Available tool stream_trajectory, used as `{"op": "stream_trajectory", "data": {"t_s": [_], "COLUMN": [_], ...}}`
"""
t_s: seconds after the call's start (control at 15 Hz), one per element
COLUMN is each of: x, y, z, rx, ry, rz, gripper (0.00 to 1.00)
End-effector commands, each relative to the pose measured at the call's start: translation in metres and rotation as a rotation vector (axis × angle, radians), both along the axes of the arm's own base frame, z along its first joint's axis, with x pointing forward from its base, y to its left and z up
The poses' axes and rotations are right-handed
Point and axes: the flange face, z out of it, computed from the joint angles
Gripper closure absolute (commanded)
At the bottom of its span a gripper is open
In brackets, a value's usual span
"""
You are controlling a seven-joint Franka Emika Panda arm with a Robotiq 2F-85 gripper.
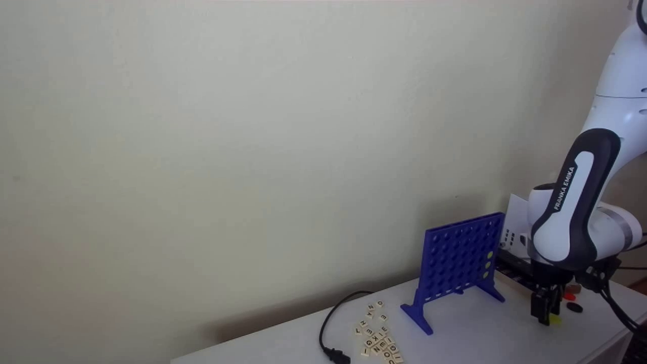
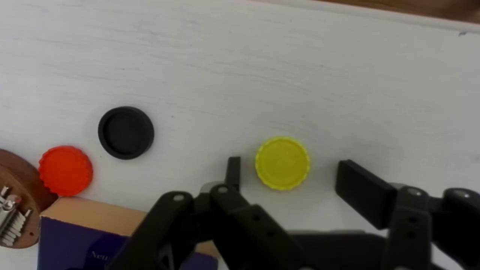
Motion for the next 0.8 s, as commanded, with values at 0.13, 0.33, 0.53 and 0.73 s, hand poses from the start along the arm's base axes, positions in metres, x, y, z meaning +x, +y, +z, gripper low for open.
{"op": "stream_trajectory", "data": {"t_s": [0.13,0.33,0.53,0.73], "x": [-0.002,0.000,0.000,-0.001], "y": [-0.002,-0.003,-0.002,0.000], "z": [-0.006,-0.004,0.001,0.011], "rx": [-0.017,-0.020,-0.010,-0.018], "ry": [0.038,0.041,0.024,-0.013], "rz": [0.014,0.013,0.015,0.011], "gripper": [0.70,0.85,0.87,0.87]}}
